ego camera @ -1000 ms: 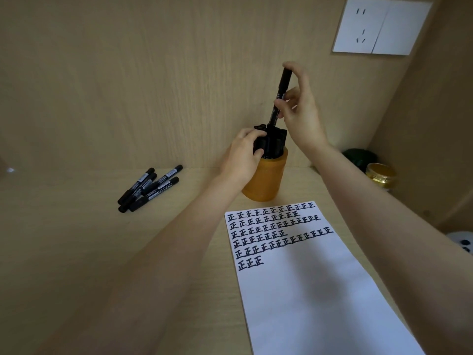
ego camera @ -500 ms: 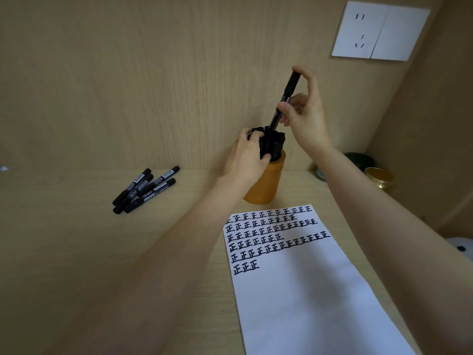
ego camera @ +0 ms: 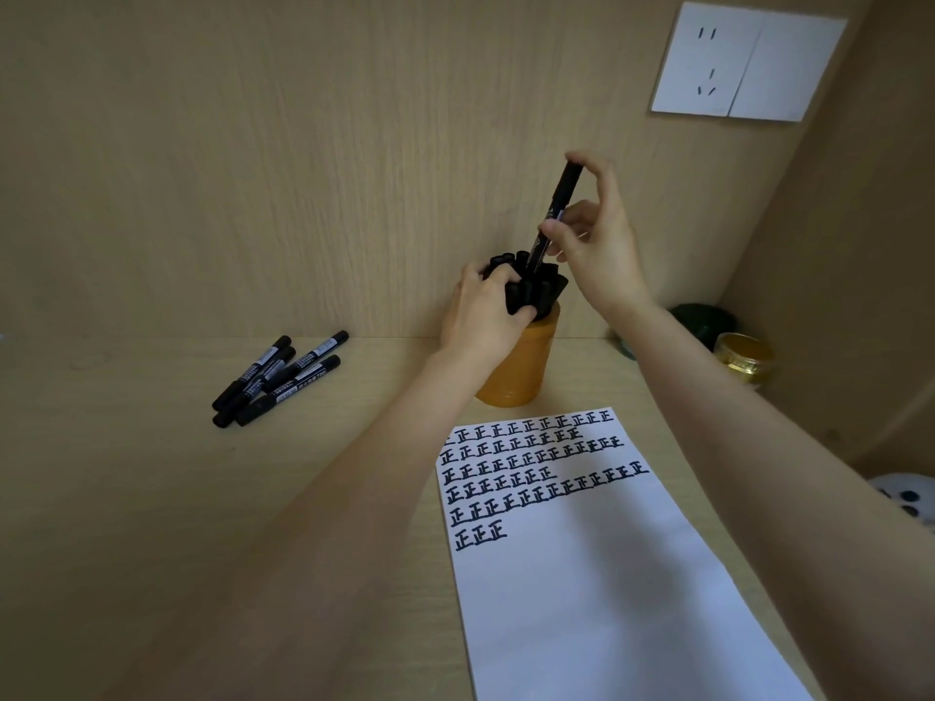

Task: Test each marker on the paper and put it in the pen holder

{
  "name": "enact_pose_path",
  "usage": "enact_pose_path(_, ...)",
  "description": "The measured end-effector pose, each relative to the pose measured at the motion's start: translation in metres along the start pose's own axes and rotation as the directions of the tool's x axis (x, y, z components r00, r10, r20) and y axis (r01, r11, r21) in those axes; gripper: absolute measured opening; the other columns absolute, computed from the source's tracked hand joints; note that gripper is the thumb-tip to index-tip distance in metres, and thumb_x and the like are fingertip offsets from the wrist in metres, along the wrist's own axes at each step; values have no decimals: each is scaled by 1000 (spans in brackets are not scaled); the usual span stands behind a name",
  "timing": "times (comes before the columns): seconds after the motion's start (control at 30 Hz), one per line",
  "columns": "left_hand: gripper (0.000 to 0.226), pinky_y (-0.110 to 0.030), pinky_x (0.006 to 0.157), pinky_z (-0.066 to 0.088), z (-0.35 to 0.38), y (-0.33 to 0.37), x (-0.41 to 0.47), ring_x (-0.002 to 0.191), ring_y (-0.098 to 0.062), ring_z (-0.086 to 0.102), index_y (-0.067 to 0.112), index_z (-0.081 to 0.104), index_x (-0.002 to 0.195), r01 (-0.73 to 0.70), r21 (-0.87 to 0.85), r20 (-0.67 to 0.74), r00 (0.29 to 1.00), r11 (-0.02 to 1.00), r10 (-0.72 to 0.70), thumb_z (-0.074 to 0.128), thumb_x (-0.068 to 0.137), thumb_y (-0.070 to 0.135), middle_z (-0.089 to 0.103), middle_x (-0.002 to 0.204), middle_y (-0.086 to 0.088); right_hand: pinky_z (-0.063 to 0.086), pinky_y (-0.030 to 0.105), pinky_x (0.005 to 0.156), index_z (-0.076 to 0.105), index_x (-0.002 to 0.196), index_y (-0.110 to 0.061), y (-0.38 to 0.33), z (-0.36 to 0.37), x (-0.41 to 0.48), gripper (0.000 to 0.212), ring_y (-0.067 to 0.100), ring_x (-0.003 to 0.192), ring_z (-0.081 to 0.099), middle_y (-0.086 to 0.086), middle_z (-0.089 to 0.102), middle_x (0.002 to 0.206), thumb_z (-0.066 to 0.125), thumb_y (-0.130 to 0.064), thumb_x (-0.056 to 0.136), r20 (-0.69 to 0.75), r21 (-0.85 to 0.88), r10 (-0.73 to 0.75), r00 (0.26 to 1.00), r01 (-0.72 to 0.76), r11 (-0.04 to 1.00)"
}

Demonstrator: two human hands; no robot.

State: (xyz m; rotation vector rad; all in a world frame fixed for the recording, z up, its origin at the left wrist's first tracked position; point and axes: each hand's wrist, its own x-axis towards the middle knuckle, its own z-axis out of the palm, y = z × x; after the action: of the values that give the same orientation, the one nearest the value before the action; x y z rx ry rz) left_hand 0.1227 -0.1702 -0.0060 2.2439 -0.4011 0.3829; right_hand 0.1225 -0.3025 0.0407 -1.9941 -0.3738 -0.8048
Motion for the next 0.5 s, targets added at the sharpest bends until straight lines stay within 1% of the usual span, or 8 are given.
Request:
enact_pose_path(0.07, 36, -32, 86, 44, -3, -2, -2, 114, -26, 50, 17, 51, 121, -17, 0, -28, 999, 1000, 17, 63, 88, 24, 41, 131, -9, 53, 18, 72, 36, 138, -23, 3, 5, -3, 53, 9, 76, 65, 7, 65, 83, 59, -8, 93, 55, -29, 21, 998, -20, 999)
enact_pose_path(0.13, 37, -29, 81, 43, -5, -3, -5, 113, -25, 51, 18, 48, 121, -34, -4, -39, 999, 999, 34, 63, 88, 22, 42, 131, -8, 54, 21, 73, 42, 133, -23, 6, 10, -6, 43, 10, 83, 65, 5, 67, 90, 58, -12, 94, 87, -95, 36, 996, -28, 995)
enact_pose_path(0.23, 39, -32, 82, 46, -8, -5, -8, 113, -26, 51, 18, 44, 122, -71, -35, -55, 996, 997, 69, 63, 87, 18, 43, 130, -8, 53, 33, 84, 62, 117, -16, 12, 16, -10, 22, 12, 98, 62, 0, 68, 103, 56, -18, 96, 109, -224, 49, 993, -24, 974)
enact_pose_path(0.27, 40, -32, 83, 46, -8, -6, -9, 114, -26, 51, 18, 44, 122, -74, -41, -56, 996, 996, 72, 63, 87, 18, 43, 131, -8, 50, 37, 90, 67, 112, -14, 16, 17, -12, 20, 13, 104, 60, 1, 68, 107, 55, -19, 96, 121, -237, 63, 991, -32, 971)
enact_pose_path(0.3, 41, -32, 83, 46, -8, -7, -9, 115, -25, 50, 18, 43, 124, -75, -47, -53, 996, 996, 72, 63, 87, 18, 43, 131, -8, 48, 37, 95, 69, 111, -13, 19, 18, -15, 21, 14, 110, 57, 2, 67, 112, 55, -21, 97, 123, -232, 83, 989, -53, 971)
enact_pose_path(0.37, 46, -32, 85, 46, -6, -8, -10, 118, -25, 49, 17, 40, 128, -79, -57, -49, 996, 995, 77, 62, 88, 18, 42, 134, -8, 37, 32, 106, 69, 115, -16, 19, 19, -19, 25, 11, 126, 44, 1, 61, 128, 54, -26, 98, 116, -208, 109, 987, -83, 975)
enact_pose_path(0.43, 51, -33, 89, 46, -4, -10, -10, 120, -25, 49, 17, 36, 132, -84, -69, -55, 995, 994, 80, 62, 88, 16, 42, 137, -9, 28, 28, 109, 67, 121, -19, 17, 20, -20, 30, 9, 135, 33, -3, 54, 138, 47, -29, 101, 160, -196, 127, 979, -95, 976)
enact_pose_path(0.5, 56, -32, 92, 44, -2, -11, -10, 123, -25, 47, 15, 32, 135, -83, -90, -60, 995, 992, 77, 62, 88, 16, 42, 139, -10, 23, 29, 112, 61, 129, -20, 16, 19, -22, 33, 11, 140, 28, -3, 50, 143, 41, -28, 103, 239, -176, 160, 958, -119, 977)
